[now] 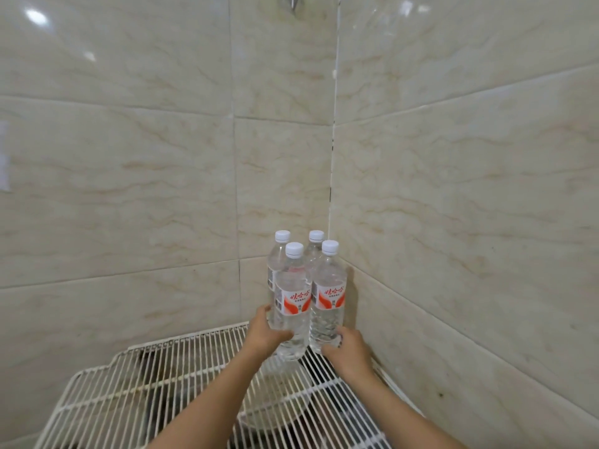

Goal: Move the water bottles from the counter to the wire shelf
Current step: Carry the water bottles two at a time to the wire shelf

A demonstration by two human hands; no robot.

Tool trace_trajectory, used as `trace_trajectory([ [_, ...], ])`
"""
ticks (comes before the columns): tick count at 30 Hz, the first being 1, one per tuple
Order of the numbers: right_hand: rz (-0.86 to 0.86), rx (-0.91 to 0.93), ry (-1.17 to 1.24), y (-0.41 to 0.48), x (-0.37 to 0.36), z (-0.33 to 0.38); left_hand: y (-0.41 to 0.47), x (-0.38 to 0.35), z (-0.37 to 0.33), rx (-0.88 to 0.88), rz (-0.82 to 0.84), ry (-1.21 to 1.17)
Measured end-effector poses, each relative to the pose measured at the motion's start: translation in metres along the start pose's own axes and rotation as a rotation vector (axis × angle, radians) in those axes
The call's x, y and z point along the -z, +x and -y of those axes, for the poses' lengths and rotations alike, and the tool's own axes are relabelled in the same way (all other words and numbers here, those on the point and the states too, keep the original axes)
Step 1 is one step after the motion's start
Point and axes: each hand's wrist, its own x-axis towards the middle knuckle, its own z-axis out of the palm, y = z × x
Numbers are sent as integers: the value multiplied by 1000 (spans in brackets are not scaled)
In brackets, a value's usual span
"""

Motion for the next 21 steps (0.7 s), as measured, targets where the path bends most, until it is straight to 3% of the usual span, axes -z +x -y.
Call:
trace_trajectory([
  [3, -67, 43, -26, -4, -5, 6, -13, 13, 6, 24, -39, 158],
  [8, 19, 208, 14, -15, -13, 30, -45, 52, 12, 13, -155, 326],
  [21, 466, 781, 135, -158, -83, 136, -254, 172, 73, 296, -681, 509],
])
